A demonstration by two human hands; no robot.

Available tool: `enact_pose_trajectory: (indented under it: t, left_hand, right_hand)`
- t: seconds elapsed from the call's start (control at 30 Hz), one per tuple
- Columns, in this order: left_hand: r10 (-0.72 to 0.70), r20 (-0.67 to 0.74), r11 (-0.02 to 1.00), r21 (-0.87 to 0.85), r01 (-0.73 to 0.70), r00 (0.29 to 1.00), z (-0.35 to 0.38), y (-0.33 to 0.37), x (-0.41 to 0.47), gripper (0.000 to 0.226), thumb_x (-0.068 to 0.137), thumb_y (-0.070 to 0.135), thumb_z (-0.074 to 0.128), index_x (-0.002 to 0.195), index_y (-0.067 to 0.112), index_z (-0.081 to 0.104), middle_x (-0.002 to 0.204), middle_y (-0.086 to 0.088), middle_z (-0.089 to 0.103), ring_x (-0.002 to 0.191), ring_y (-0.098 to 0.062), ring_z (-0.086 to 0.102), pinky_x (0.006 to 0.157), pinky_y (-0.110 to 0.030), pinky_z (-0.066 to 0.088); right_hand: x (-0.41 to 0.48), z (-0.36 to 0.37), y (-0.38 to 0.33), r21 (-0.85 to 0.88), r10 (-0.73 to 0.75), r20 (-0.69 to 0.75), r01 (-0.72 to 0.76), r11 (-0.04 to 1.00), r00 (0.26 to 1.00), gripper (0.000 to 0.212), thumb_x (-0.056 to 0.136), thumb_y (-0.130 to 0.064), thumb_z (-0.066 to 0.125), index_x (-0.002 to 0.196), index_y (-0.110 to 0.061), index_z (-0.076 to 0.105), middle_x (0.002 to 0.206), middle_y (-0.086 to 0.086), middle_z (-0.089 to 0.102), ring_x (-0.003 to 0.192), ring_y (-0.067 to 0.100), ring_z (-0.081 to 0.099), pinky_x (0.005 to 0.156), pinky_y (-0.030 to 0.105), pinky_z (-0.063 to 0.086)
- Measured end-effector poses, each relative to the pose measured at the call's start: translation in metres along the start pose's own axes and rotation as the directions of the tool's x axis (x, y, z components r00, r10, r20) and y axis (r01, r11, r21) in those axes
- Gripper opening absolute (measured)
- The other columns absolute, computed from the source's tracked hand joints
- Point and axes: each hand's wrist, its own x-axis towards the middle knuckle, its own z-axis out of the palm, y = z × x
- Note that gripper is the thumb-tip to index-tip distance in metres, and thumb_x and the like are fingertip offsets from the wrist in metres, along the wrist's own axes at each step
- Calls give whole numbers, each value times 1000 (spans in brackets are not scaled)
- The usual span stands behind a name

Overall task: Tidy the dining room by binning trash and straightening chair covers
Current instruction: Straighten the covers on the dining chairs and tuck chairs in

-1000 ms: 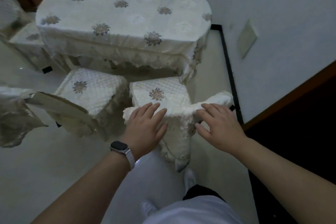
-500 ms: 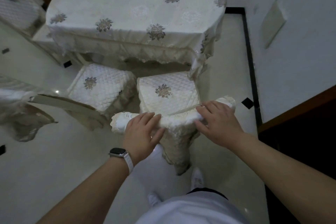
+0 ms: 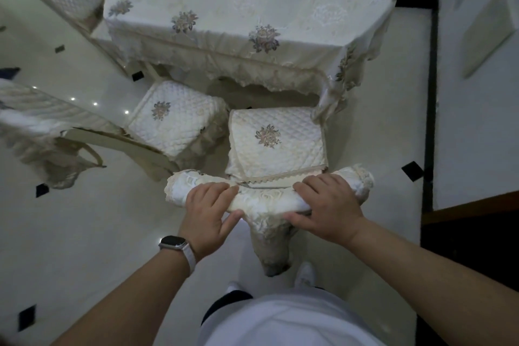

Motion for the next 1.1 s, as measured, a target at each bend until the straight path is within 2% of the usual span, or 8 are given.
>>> enact_pose_trajectory:
  t: [0.1,0.3,0.77,1.1]
  left_hand:
    - [14,-28,1000,-12,-14,1000,4,-5,3,51,101,56,32,120,17,58,112,-7,63,104,-29,52,93,-41,33]
    - [49,-33,998,-27,-50,998,5,-25,23,47,101,57,31,119,20,55,107,-5,64,103,-28,53,93,-42,34]
    - [251,-87,967,-17,-254,964,-10,-128,71,48,101,58,30,112,18,55,97,-8,66,96,-25,51,85,-40,34]
    - [271,-129,954,-97,-284,954,-22,-187,97,50,102,54,33,108,13,61,101,-9,64,98,-25,53,90,-41,34]
  right_hand:
    - [2,6,1,-3,16,-27,-16,1000,1000,60,85,-72,55,89,-14,69,82,4,64,72,29,59,68,41,48]
    - [19,17,2,-35,47,-67,-50,998,997,62,86,-75,50,84,-15,68,80,2,63,72,27,58,66,39,45]
    - [83,62,-40,-64,106,-106,-113,992,989,62,86,-73,52,82,-13,68,75,5,60,66,28,57,60,38,46]
    - [137,89,-61,-114,123,-131,-138,984,984,65,88,-74,48,76,-12,67,70,4,56,64,27,55,59,36,42]
